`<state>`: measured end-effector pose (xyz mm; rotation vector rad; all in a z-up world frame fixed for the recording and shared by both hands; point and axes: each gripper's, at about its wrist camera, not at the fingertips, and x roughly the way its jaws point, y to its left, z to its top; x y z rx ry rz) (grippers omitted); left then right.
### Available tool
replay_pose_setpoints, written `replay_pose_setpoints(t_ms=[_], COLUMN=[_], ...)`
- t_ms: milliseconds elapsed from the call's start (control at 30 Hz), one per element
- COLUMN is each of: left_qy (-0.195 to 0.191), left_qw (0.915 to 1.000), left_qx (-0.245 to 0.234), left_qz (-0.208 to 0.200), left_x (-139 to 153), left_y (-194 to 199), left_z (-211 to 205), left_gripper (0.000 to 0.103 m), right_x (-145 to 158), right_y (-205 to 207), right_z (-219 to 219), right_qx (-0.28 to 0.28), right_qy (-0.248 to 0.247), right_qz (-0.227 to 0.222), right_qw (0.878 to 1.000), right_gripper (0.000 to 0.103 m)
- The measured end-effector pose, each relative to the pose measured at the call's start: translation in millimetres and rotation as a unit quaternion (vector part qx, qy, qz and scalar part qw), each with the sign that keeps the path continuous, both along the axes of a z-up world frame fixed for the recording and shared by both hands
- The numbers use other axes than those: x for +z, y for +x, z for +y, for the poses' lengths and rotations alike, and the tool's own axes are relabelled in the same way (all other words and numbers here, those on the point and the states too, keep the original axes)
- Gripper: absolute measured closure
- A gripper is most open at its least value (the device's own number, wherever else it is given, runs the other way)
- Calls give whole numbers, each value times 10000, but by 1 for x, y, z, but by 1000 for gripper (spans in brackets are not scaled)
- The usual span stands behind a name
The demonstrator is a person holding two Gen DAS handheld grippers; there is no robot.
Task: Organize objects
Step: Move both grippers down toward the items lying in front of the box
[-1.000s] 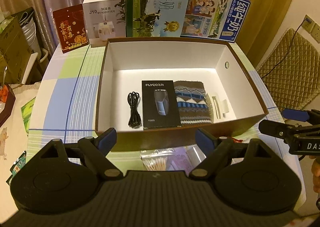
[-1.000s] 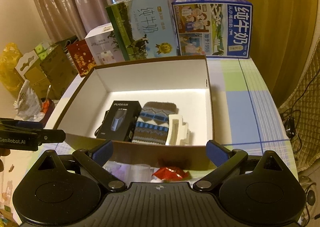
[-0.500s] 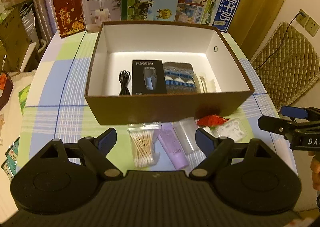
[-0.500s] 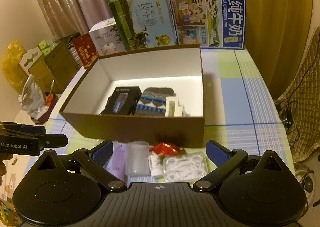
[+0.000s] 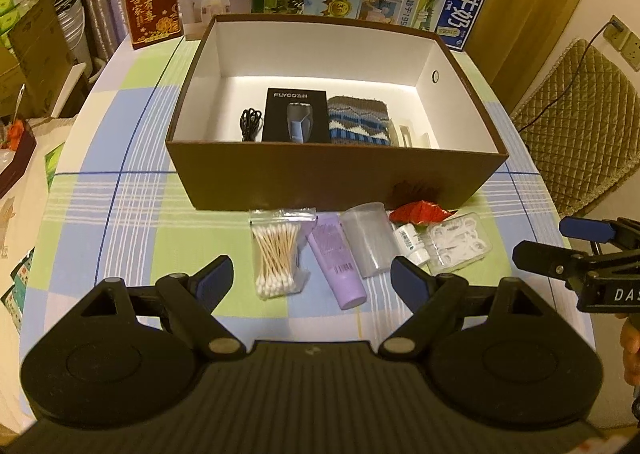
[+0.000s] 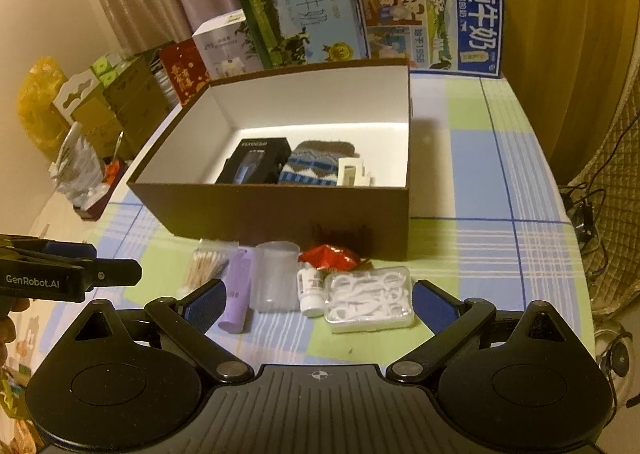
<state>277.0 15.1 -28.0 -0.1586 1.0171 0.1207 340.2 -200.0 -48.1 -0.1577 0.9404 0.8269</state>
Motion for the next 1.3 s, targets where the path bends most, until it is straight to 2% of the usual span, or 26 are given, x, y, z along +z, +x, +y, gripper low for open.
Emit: replay_pose_setpoints(t_ms=[300,600,733,800,833,867,967,1133,1300], left_qy=[49,82,116,128,130,141,180,224,242], left_qw=[9988,9954,9931,9914,9905,9895,9864,9821,9805], left_qx=[489,925,1134,1266,1331,1398,1585,1808,1881], left_qz=[80,249,278,308,321,334,387,484,522], left_x=[-13,-32,-36,-38,-40,-41,-43,-45,-45], left_y=[-12,-21,-26,-28,-30,-32,-37,-44,-49], left_z=[-2,0,6,10,12,14,21,28,26], left_gripper=[20,20,20,20,20,20,20,20,20], right_x=[-21,-57,-69,-75,-78,-81,-92,-109,-120], right_y=[11,34,50,58,63,66,78,92,99], right_z=[-3,-10,-8,-4,-3,-1,5,12,7], right_qx=[301,630,977,1125,1188,1229,1308,1450,1595], right_qy=[-4,65,120,127,141,137,198,319,203], right_qz=[141,195,157,136,104,80,62,108,483], right_qw=[9994,9978,9950,9935,9928,9923,9912,9889,9858], right_gripper=[6,7,20,31,41,47,55,56,56])
